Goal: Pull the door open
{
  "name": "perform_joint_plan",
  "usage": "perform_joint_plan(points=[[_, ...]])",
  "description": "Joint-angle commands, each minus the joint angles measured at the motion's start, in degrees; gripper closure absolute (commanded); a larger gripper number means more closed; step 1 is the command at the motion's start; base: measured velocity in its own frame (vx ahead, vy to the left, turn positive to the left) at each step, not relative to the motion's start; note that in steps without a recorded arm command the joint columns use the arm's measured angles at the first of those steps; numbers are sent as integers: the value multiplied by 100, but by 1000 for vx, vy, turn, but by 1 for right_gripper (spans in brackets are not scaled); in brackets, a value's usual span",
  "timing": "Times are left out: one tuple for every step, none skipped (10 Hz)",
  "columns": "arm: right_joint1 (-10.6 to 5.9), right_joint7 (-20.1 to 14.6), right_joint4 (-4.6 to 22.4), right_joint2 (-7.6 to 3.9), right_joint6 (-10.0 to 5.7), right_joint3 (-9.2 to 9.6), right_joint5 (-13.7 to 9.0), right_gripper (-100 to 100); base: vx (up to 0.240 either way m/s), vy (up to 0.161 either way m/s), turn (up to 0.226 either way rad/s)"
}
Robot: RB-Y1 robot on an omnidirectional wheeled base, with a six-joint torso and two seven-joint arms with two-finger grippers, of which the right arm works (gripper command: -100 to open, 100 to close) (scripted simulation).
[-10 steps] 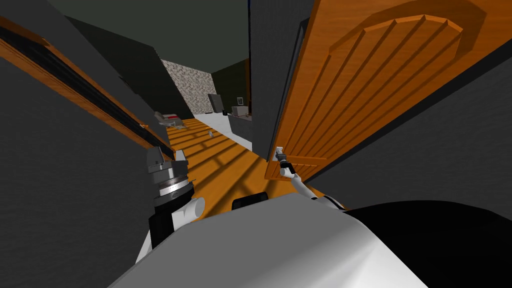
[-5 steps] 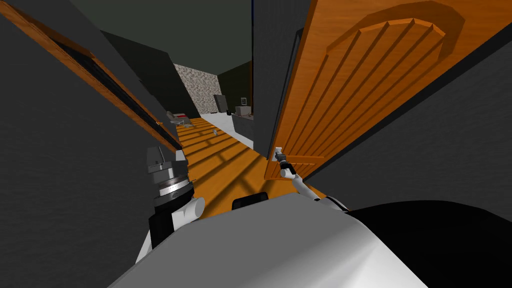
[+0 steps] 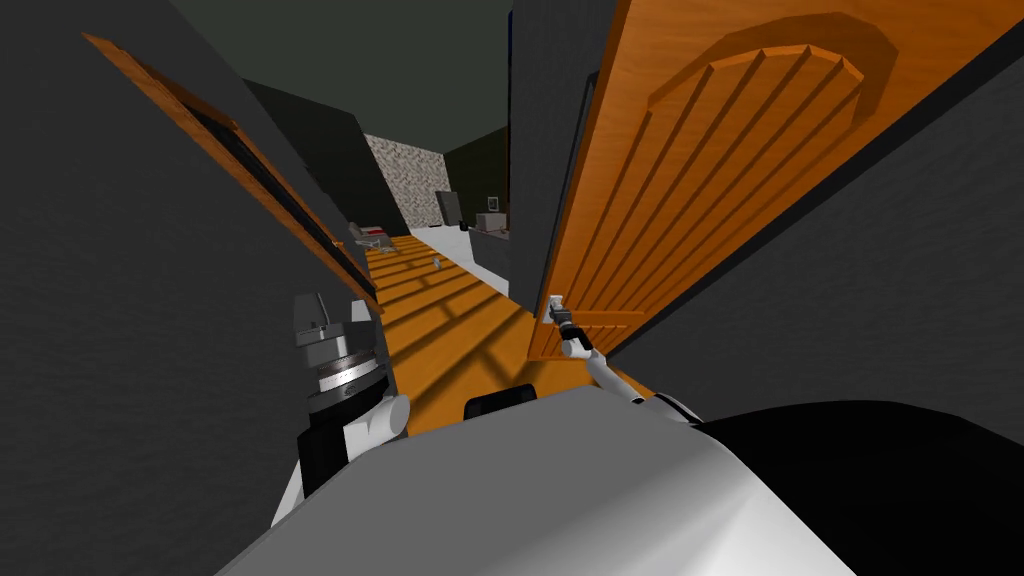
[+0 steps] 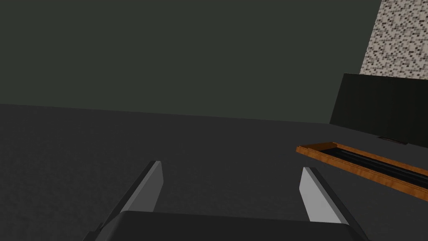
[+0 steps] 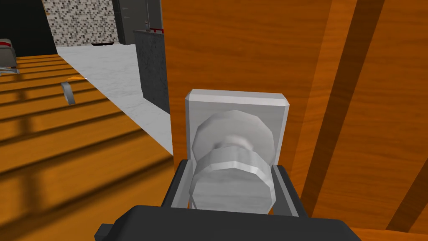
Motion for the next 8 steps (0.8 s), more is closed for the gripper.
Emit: perform_joint_plan(points=[[52, -86, -79, -83, -44, 98, 10, 100, -192, -59, 110], [92, -139, -132, -140, -66, 159, 14, 100, -213, -68, 109], [136, -197, -190, -202, -91, 226, 19, 100, -226, -54, 109], [181, -257, -249, -266, -117, 295, 24, 100, -216, -46, 107], [225, -315, -307, -329, -142, 363, 28, 100, -187, -68, 106], [266, -370, -361, -388, -165, 427, 33, 100, -189, -87, 102], [302, -418, -408, -439, -185, 482, 36, 100, -175, -26, 1], [318, -439, -429, -462, -194, 506, 38, 100, -380, -27, -800]])
